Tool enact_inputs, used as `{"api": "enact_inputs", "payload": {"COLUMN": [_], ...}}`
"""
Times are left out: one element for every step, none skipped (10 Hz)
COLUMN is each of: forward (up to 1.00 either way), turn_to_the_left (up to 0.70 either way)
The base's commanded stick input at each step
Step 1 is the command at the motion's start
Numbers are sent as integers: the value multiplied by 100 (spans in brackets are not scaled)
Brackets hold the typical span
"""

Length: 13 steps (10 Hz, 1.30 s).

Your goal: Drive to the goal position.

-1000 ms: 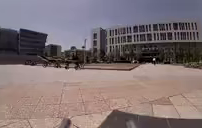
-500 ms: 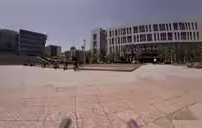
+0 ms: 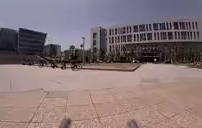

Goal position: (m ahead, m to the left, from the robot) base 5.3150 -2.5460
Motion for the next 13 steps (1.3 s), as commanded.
{"api": "enact_inputs", "payload": {"forward": [100,100,100,100,100,100,100,100,100,100,100,100,100], "turn_to_the_left": [-40,-40,-40,-40,-40,-40,-40,-14,0,0,0,0,0]}}
